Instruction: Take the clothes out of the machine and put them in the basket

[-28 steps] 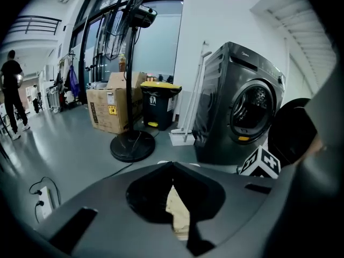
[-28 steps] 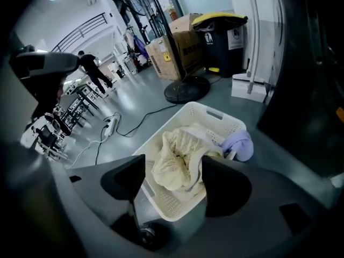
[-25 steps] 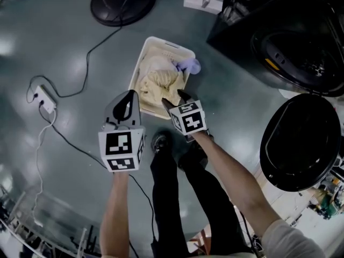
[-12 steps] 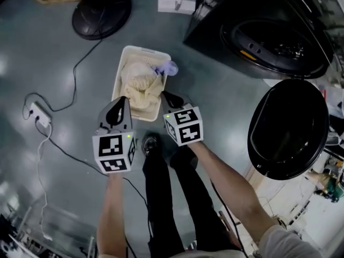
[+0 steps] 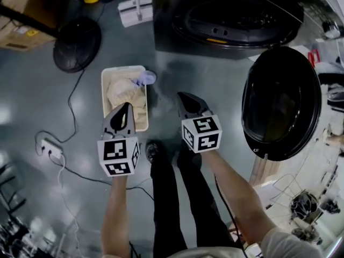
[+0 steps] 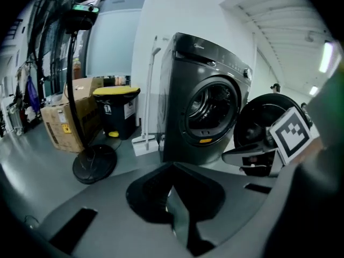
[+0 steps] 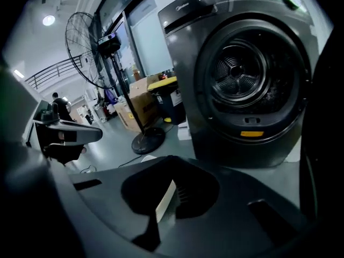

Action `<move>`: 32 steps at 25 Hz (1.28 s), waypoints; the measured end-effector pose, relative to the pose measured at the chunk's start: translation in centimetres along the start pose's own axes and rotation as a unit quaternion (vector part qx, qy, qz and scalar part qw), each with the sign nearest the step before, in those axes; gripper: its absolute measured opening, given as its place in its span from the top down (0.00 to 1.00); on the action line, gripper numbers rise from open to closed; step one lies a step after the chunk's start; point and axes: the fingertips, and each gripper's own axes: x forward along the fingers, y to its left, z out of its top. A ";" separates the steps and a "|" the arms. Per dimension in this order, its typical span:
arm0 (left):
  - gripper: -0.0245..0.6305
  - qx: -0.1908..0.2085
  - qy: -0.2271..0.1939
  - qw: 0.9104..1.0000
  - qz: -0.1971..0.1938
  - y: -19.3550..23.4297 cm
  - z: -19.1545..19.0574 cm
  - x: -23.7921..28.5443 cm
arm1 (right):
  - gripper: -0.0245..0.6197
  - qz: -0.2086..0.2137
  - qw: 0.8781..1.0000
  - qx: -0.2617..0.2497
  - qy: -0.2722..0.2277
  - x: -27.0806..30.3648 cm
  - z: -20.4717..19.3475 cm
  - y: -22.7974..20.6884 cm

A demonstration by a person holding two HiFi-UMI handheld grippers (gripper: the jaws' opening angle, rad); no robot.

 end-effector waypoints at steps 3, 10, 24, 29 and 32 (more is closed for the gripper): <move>0.93 0.031 -0.002 0.999 -0.024 -3.1 2.6 1.3 | 0.93 -0.044 0.999 0.018 -0.022 -3.3 0.4 -4.5; 0.93 0.063 -0.014 0.997 -0.048 -8.2 7.3 1.9 | 0.93 -0.106 0.993 0.013 -0.047 -11.2 1.6 -11.0; 0.93 0.088 -0.077 0.992 -0.053 -13.4 22.4 -4.6 | 0.93 -0.128 0.981 -0.007 -0.143 -24.6 18.4 -13.9; 0.93 0.097 -0.122 0.987 -0.048 -14.8 30.9 -7.6 | 0.93 -0.135 0.973 -0.030 -0.183 -29.5 26.0 -14.3; 0.93 0.105 -0.143 0.983 -0.052 -16.3 35.2 -10.1 | 0.93 -0.137 0.969 -0.037 -0.202 -32.2 30.0 -14.3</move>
